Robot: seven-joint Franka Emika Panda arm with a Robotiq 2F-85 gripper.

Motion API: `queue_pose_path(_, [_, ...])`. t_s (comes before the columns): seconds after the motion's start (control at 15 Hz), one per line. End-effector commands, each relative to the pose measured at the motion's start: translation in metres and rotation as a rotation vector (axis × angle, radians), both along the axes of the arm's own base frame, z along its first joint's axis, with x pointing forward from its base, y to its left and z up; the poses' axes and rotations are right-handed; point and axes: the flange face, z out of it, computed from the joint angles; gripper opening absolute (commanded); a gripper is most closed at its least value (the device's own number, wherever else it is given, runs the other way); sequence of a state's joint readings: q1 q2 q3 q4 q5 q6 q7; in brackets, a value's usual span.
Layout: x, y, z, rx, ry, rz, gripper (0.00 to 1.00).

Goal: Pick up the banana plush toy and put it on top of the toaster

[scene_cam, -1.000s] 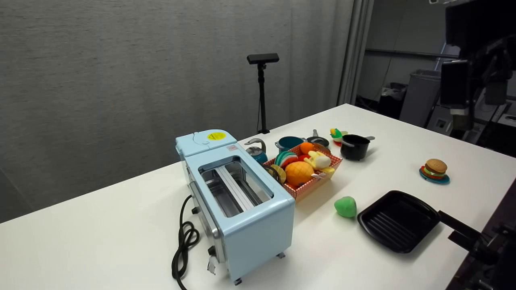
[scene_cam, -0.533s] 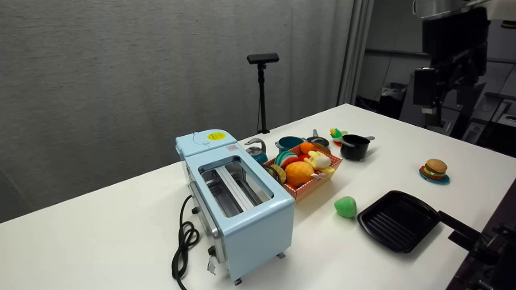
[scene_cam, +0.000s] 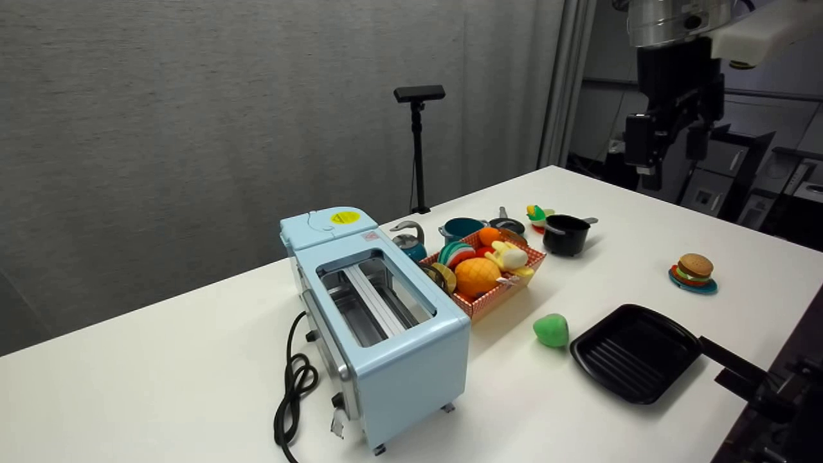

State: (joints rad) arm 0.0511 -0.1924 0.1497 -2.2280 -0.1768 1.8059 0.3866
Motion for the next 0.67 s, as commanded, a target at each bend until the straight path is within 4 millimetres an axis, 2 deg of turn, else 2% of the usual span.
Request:
queue_pose_path(0.0, [0.036,-0.007,-0.007,0.023,0.004,0.071,1.0])
queue_pose_path(0.6, [0.108,0.024,-0.049,0.102,0.079,0.227,1.0])
